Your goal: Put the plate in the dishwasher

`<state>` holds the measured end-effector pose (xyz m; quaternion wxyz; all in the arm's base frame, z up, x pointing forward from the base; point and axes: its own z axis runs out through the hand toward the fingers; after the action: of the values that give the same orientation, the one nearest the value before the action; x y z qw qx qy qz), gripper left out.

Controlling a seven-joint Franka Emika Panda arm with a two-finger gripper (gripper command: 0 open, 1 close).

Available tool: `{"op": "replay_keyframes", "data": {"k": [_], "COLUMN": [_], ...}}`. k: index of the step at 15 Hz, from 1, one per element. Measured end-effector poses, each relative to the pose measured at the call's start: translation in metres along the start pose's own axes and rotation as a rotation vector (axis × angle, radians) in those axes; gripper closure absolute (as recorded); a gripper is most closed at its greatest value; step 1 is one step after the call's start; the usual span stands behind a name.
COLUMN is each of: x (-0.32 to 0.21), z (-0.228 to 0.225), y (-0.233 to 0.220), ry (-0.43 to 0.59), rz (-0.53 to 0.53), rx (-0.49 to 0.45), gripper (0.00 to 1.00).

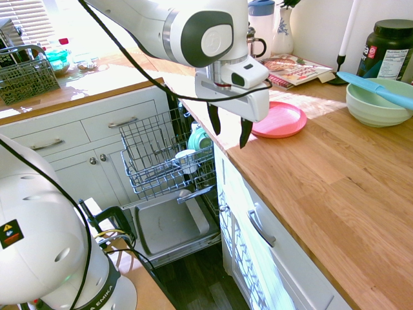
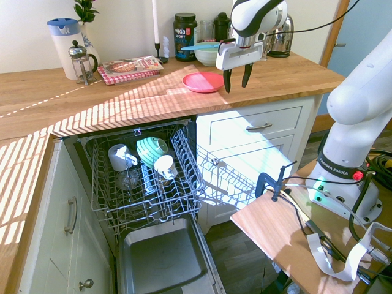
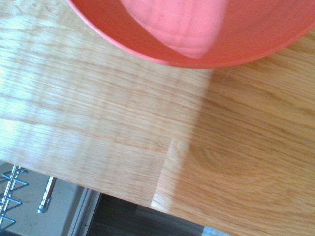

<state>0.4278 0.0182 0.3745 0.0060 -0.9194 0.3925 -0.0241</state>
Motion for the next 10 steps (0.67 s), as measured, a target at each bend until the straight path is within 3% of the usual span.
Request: {"op": "replay_keyframes", "data": {"k": [2, 6, 10], "x": [0.001, 0.03, 0.074], "z": [0.0, 0.014, 0.034], "y": [0.0, -0.002, 0.022], "ry": [-0.009, 0.012, 0.032], "rz": [0.015, 0.088, 0.261], "rx": [0.013, 0.139, 0.245], "gripper": [0.0, 0.0, 0.0]}}
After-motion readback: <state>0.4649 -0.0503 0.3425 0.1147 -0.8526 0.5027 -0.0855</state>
